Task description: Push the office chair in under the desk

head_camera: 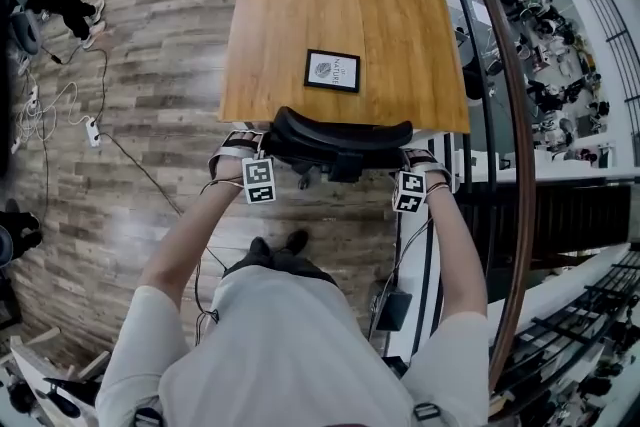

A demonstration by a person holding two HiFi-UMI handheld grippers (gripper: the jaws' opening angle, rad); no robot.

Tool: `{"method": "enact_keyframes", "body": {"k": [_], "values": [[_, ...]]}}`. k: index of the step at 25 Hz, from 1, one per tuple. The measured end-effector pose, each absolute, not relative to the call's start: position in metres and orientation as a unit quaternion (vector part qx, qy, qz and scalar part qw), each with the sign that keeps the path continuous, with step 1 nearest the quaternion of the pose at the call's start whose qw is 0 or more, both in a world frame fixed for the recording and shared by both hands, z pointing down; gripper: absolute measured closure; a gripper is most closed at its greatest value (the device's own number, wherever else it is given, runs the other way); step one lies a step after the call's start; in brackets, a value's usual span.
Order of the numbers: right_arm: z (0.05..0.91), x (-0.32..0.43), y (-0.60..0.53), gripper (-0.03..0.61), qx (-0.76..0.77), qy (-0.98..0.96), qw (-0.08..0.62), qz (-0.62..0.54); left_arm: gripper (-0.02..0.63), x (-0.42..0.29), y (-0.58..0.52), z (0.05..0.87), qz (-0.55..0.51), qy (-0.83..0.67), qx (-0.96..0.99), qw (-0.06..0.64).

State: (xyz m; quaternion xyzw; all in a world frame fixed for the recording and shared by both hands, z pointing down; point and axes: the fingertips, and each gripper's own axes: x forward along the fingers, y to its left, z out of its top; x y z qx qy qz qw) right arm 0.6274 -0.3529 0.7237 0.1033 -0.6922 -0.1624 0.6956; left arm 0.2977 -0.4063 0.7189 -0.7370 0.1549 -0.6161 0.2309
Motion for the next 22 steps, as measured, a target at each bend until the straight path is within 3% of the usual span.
{"method": "enact_keyframes", "body": {"k": [22], "values": [[0.729, 0.650, -0.364, 0.327, 0.141, -0.629, 0.750, -0.150, 0.398, 0.293, -0.407, 0.727, -0.622, 0.162, -0.736, 0.213]]}}
